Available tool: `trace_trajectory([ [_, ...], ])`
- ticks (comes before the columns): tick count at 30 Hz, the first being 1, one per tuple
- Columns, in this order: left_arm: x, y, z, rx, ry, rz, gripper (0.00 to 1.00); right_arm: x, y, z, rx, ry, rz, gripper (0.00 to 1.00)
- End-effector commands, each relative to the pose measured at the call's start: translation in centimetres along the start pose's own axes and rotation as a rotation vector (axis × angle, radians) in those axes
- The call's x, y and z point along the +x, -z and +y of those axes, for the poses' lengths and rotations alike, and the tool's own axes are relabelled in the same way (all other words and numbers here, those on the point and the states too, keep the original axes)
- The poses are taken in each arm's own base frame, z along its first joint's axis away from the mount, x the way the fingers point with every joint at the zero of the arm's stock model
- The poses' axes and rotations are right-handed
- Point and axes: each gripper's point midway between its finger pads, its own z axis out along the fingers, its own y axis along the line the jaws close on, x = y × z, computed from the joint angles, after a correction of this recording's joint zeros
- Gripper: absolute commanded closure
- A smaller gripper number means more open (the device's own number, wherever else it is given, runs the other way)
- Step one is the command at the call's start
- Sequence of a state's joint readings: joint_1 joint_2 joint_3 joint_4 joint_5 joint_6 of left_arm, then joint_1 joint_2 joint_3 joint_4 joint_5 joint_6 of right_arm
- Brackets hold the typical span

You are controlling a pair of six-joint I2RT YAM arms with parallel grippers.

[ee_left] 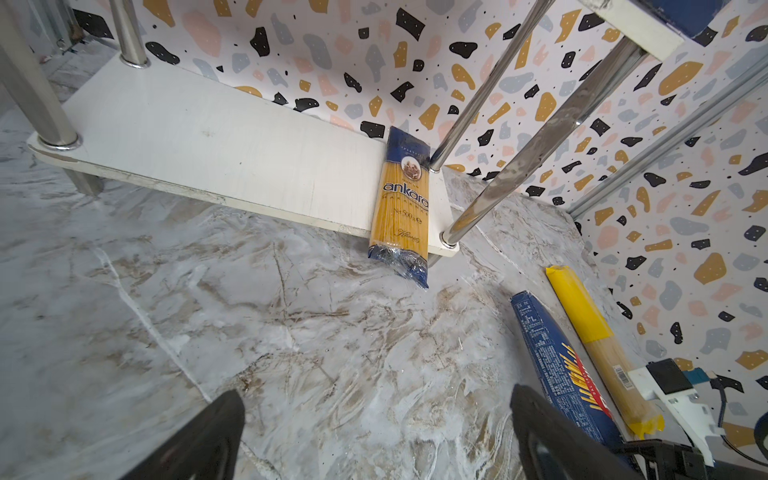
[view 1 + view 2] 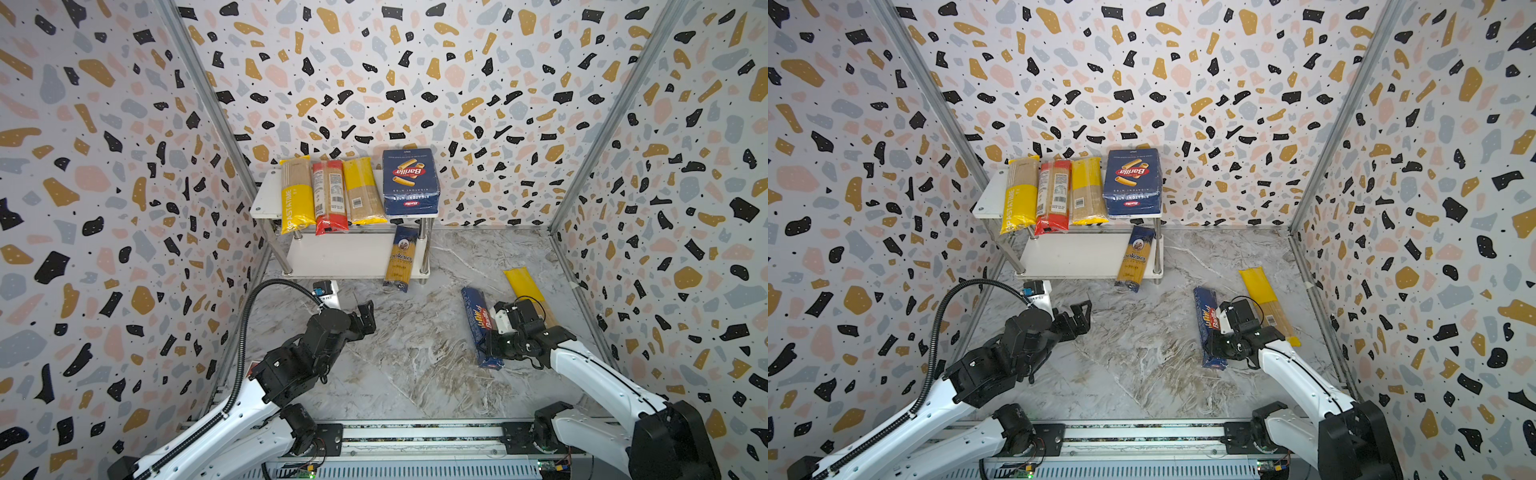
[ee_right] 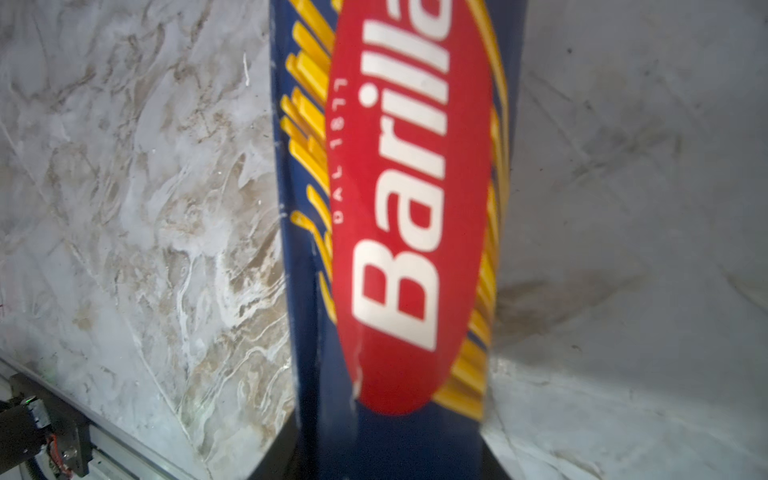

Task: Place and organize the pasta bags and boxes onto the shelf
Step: 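Lift the Barilla box and carry it toward the shelf with the right gripper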

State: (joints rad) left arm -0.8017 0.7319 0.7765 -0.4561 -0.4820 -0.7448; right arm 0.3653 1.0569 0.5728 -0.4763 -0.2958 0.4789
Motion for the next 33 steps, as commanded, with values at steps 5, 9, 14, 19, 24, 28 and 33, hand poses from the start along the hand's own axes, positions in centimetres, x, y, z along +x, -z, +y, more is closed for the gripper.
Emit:
trace_trajectory([
  [5,-1.8,1.3,1.5,-0.086,0.011,-0.053,0.0,-1.9,3.0,4.1,-0.133,0.068,-0.122,0.74],
  [9,-1.5,1.7,2.4,-0.119,0.015,-0.043,0.01,-1.7,3.9,5.4,-0.149,0.1,-0.13,0.74],
  [14,-0.4,1.5,3.3,-0.139,0.013,-0.024,0.0,-1.6,5.0,7.8,-0.205,0.14,-0.136,0.74],
  [19,0.2,1.3,3.5,-0.138,0.02,-0.013,0.01,-1.7,5.8,10.4,-0.245,0.186,-0.145,0.74],
  [24,1.0,0.5,3.7,-0.127,0.024,0.024,0.01,-2.1,6.1,13.3,-0.295,0.226,-0.149,0.74],
  [28,1.2,0.1,4.1,-0.113,0.05,0.038,0.01,-2.5,6.1,15.8,-0.332,0.263,-0.15,0.74],
  [33,1.1,0.0,4.6,-0.108,0.074,0.036,0.01,-3.7,5.2,18.7,-0.369,0.297,-0.153,0.74],
])
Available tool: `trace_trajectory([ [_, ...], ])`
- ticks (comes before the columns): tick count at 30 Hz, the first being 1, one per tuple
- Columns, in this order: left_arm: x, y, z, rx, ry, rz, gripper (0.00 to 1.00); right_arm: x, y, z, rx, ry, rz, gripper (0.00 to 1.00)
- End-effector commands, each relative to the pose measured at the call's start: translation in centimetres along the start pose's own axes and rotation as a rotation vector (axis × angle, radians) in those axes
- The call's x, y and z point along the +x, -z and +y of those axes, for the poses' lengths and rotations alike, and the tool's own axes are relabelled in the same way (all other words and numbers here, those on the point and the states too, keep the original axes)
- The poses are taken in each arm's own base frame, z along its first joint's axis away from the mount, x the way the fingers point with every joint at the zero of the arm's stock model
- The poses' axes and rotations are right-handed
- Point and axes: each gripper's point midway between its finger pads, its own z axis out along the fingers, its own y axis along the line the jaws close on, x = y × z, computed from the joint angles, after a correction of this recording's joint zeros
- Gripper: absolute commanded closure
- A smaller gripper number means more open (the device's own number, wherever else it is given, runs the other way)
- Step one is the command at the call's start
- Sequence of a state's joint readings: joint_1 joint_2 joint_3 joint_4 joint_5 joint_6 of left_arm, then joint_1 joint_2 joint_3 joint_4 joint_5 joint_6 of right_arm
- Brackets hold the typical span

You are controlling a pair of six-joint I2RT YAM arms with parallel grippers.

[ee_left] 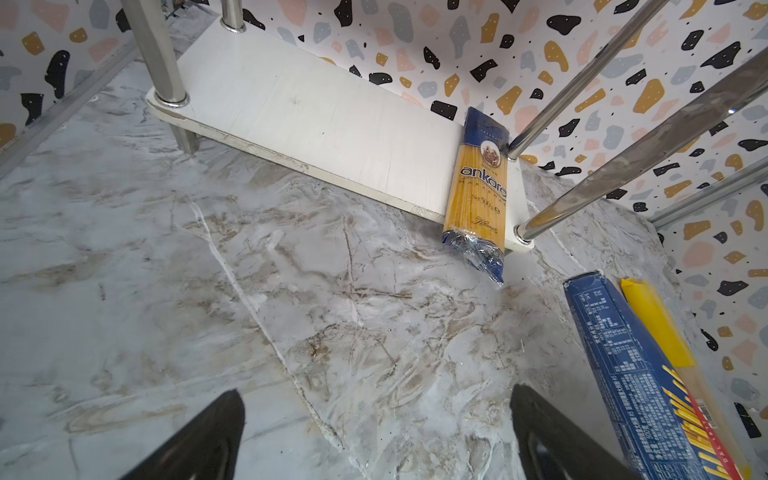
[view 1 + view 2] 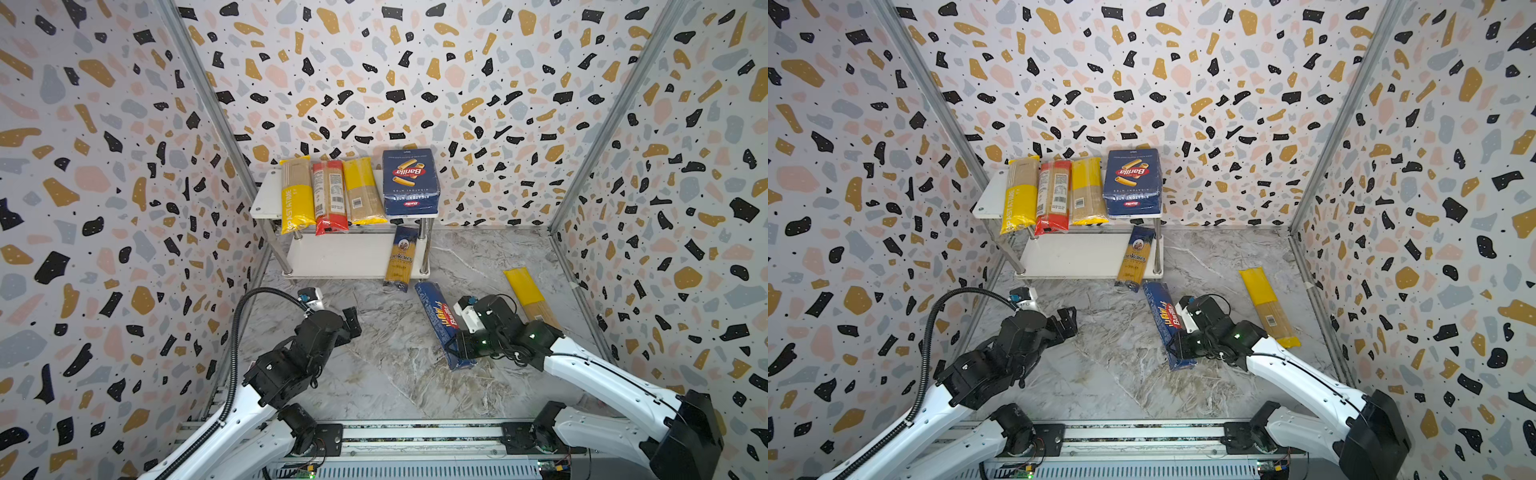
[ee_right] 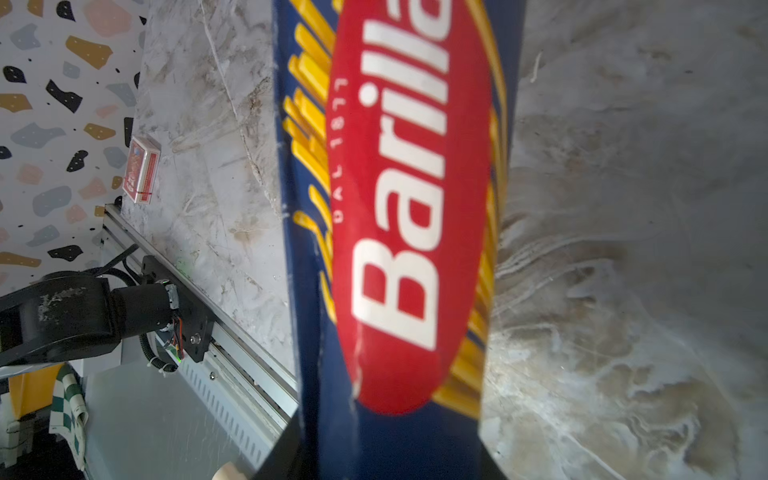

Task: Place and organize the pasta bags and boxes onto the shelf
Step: 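Lift the Barilla box and carry it toward the shelf with the right gripper, then lower the Barilla box upright beside the Ankara bag with the right gripper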

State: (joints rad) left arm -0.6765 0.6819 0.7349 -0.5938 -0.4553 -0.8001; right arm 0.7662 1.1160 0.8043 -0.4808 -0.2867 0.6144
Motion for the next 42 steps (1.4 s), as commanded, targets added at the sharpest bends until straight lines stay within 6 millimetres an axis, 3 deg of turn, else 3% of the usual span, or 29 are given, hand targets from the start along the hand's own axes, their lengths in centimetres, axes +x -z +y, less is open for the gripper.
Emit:
trace_trajectory([
  [1,-0.4,0.1,-0.7,0.054,0.023,-0.016,0.01,-6.3,1.8,5.2,-0.135,0.094,-0.206,0.74],
  [10,-0.9,1.0,-0.2,0.062,0.041,-0.044,0.01,-10.6,-1.4,7.8,-0.178,0.145,-0.205,0.74],
  [18,-2.0,2.6,1.4,0.02,0.043,-0.101,0.01,-14.5,-4.7,10.2,-0.232,0.178,-0.209,0.74],
  [27,-1.9,3.1,1.1,0.052,0.033,-0.083,0.0,-17.9,-8.8,12.6,-0.334,0.201,-0.226,0.74],
  [33,-1.8,3.5,1.2,0.064,0.044,-0.087,0.0,-19.6,-10.1,14.3,-0.402,0.209,-0.249,0.74],
  [42,-1.6,3.4,0.6,0.087,0.04,-0.065,0.01,-22.9,-10.2,17.0,-0.476,0.255,-0.313,0.73],
])
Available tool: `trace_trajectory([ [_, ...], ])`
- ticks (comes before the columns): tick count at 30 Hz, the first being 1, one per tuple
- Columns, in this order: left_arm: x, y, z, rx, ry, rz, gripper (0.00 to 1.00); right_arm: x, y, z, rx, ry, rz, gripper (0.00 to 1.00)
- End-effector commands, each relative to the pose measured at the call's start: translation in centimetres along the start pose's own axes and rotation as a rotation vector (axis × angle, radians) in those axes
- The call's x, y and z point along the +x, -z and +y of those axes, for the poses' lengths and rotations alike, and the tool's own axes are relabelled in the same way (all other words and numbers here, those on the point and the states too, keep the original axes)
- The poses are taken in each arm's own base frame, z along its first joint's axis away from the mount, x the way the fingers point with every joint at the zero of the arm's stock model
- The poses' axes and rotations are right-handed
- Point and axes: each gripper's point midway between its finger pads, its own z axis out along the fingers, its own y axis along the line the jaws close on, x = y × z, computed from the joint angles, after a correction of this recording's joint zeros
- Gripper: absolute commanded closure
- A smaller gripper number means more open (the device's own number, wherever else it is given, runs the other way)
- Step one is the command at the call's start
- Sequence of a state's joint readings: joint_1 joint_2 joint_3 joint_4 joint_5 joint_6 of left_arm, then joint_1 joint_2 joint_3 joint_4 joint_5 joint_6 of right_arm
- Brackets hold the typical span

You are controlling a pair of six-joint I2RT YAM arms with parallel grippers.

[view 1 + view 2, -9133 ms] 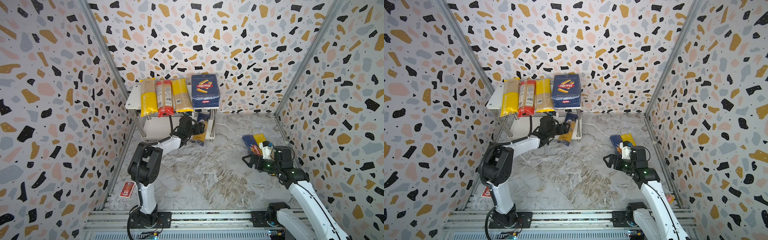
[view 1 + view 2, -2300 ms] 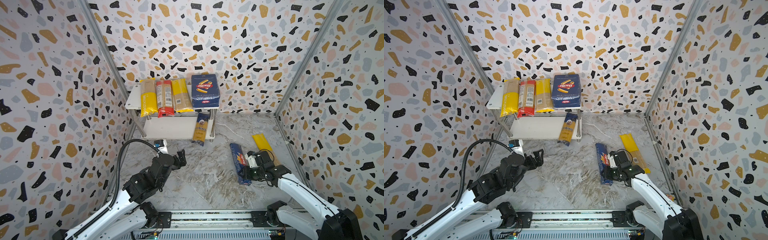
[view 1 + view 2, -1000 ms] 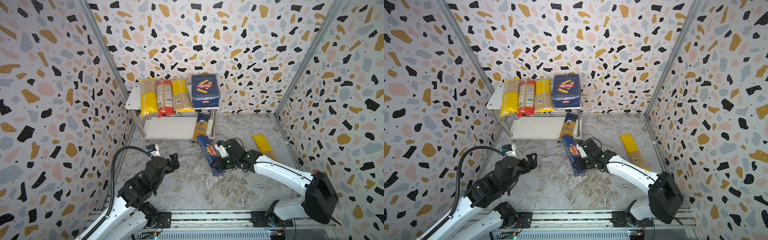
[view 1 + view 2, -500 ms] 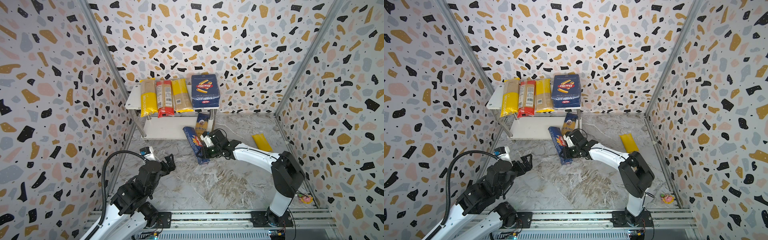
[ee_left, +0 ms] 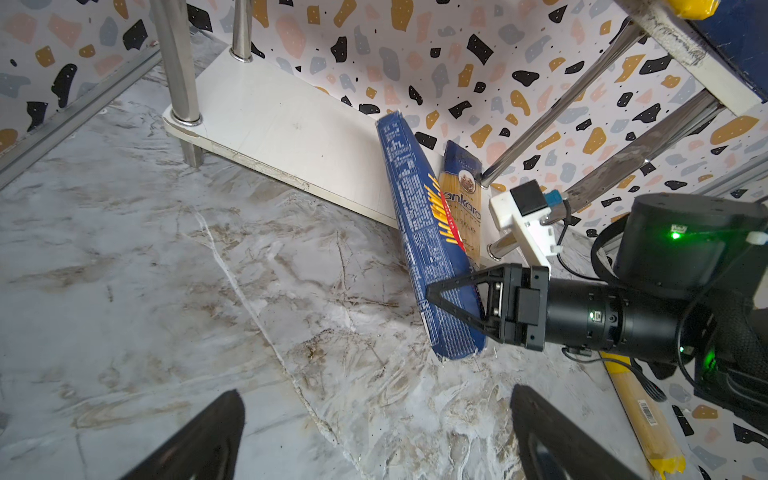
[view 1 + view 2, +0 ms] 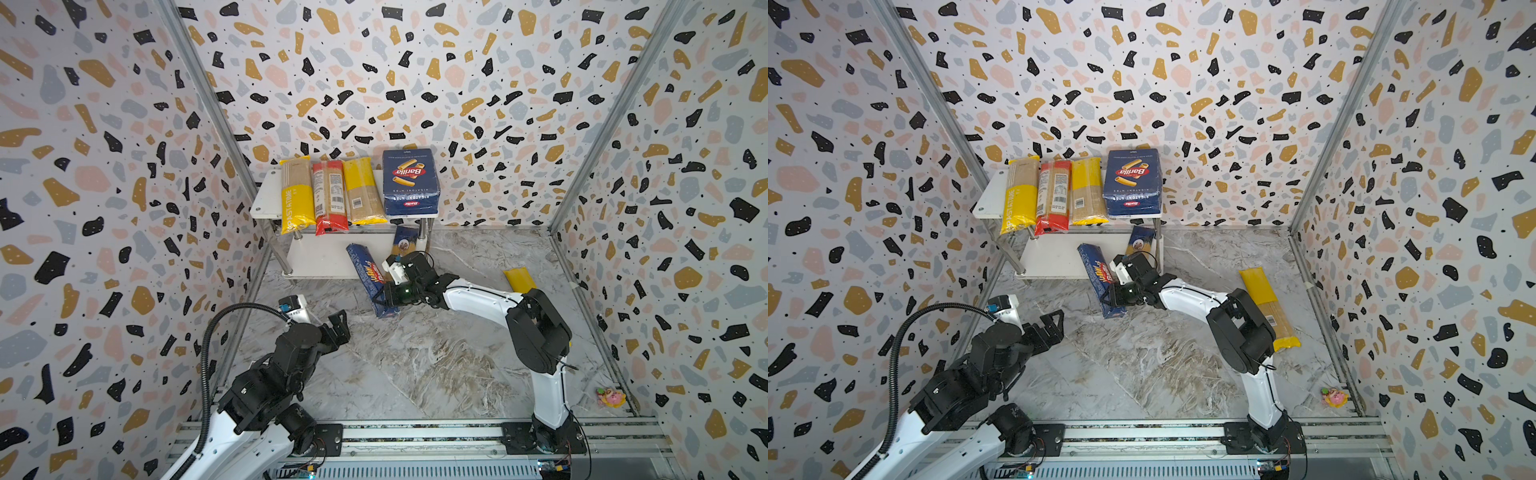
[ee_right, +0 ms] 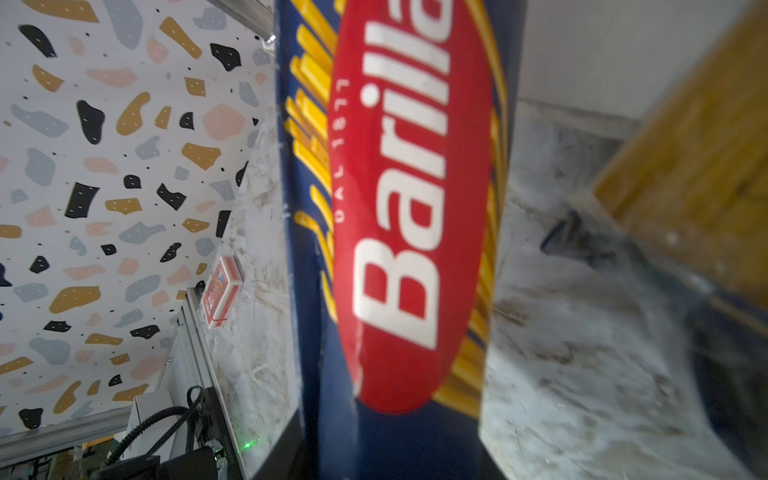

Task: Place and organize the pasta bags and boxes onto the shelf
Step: 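Lower the Barilla box upright beside the Ankara bag with the right gripper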

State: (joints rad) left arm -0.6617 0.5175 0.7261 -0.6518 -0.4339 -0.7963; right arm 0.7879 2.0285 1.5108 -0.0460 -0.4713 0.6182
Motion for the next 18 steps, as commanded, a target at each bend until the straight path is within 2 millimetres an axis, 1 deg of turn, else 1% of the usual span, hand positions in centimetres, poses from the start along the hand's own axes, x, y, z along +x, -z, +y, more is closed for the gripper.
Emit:
trace_trajectory([
  [1,-0.6,0.5,-0.4,0.024,-0.002,-0.009,0.01,-7.6,3.5,8.2,-0.202,0.186,-0.228,0.73],
  [4,-0.5,0.7,0.0,0.025,0.015,-0.02,0.01,-8.5,3.0,8.8,-0.224,0.192,-0.236,0.73],
  [6,-0.2,0.6,0.3,0.019,0.017,-0.019,0.01,-9.0,2.6,8.8,-0.225,0.188,-0.244,0.73],
  [12,-0.2,0.7,0.6,0.007,0.015,-0.02,0.0,-11.0,1.1,8.0,-0.224,0.162,-0.285,0.73],
  [18,-0.3,0.8,0.9,-0.006,0.009,-0.027,0.0,-12.5,-0.3,6.6,-0.212,0.119,-0.338,0.73],
])
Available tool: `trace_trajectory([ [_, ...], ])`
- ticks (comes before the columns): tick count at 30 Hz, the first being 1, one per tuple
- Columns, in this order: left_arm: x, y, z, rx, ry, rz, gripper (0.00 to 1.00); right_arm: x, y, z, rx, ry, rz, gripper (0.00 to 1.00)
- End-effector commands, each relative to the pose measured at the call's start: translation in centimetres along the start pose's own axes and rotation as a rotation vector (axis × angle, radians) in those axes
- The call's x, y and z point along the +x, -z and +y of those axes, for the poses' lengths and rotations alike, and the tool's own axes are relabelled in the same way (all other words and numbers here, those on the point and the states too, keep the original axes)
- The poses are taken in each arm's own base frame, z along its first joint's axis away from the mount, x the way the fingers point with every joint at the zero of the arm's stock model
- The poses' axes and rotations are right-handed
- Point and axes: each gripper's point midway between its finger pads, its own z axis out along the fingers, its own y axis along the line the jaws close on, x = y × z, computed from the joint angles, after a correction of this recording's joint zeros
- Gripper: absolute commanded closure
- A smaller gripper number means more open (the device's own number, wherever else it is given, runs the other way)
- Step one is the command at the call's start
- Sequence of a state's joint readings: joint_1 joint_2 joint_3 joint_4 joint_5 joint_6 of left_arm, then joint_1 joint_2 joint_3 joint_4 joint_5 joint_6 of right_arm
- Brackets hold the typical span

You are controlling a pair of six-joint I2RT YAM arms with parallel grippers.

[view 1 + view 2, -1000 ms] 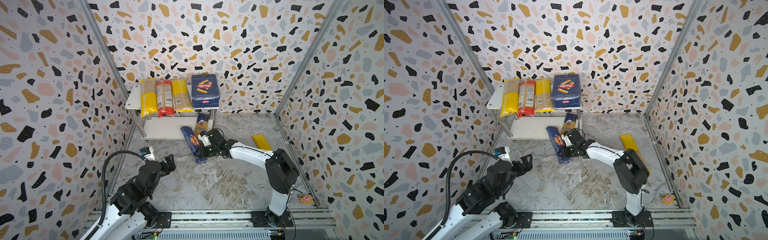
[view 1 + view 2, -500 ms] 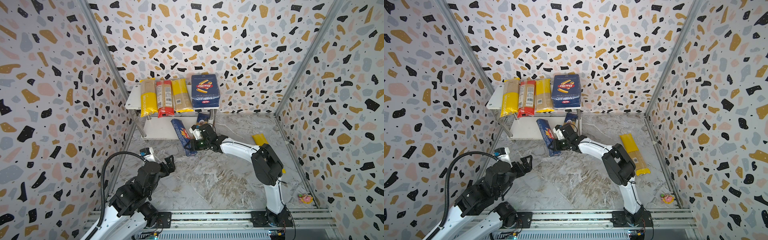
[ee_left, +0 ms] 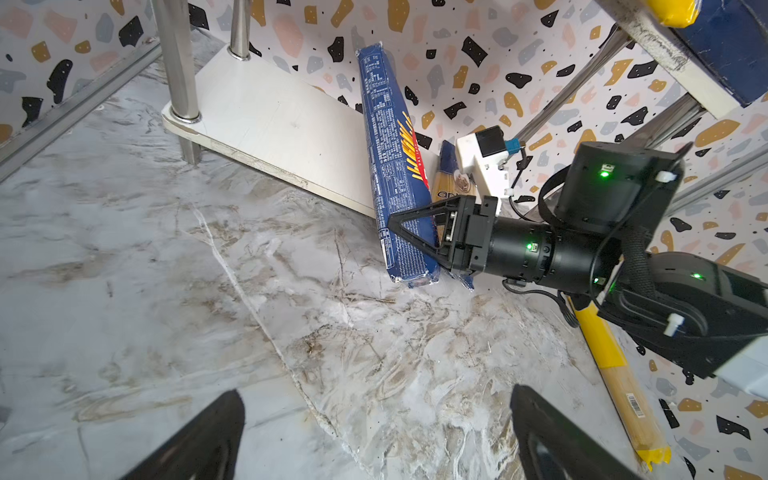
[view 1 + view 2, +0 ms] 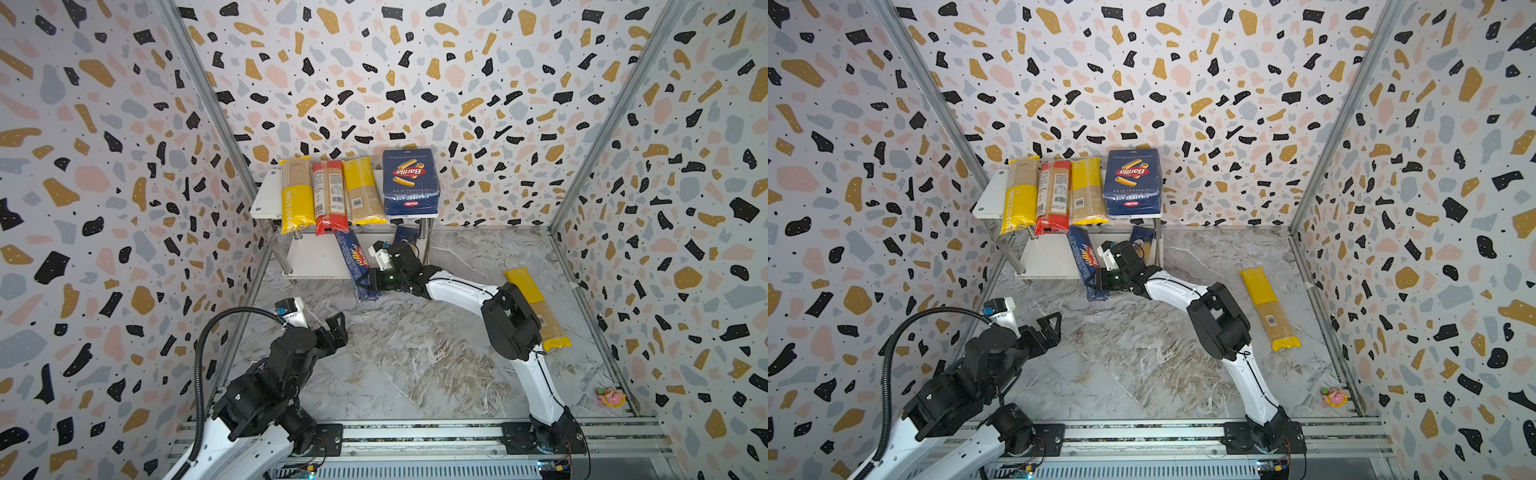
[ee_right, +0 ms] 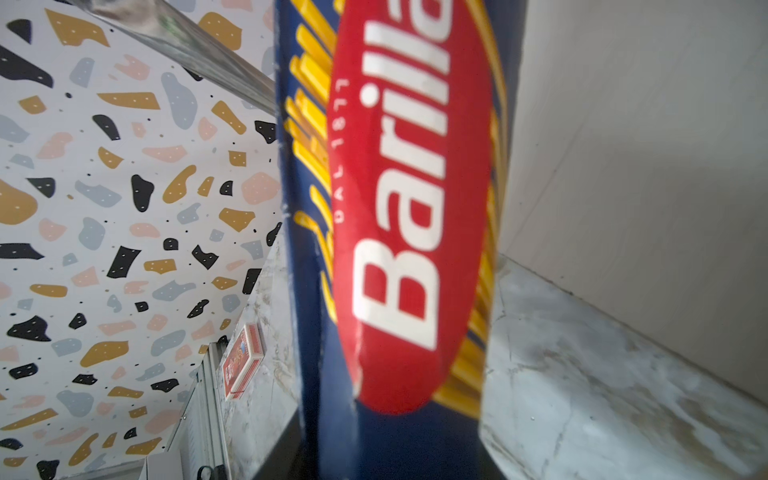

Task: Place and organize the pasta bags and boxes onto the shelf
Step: 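Lower the Barilla box upright beside the Ankara bag with the right gripper, then push the Barilla box against the shelf's lower tier with the right gripper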

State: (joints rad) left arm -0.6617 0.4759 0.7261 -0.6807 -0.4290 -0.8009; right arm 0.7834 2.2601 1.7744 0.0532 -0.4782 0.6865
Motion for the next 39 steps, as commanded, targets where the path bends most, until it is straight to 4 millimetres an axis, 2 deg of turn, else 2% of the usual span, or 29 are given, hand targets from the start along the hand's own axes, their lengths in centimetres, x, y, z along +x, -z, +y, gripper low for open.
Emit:
trace_trajectory([
  [1,-0.3,0.1,0.5,-0.017,0.001,-0.023,0.01,-8.0,3.2,6.8,-0.154,0.123,-0.247,0.73],
  [11,-0.3,0.2,0.7,-0.017,0.009,-0.027,0.01,-9.3,3.5,6.3,-0.133,0.101,-0.304,0.72],
  [24,-0.5,0.6,0.7,-0.01,0.024,-0.035,0.0,-11.5,3.4,7.1,-0.139,0.114,-0.331,0.7],
  [39,-0.7,1.1,1.0,-0.012,0.029,-0.047,0.01,-11.1,1.8,4.5,-0.09,0.065,-0.294,0.66],
])
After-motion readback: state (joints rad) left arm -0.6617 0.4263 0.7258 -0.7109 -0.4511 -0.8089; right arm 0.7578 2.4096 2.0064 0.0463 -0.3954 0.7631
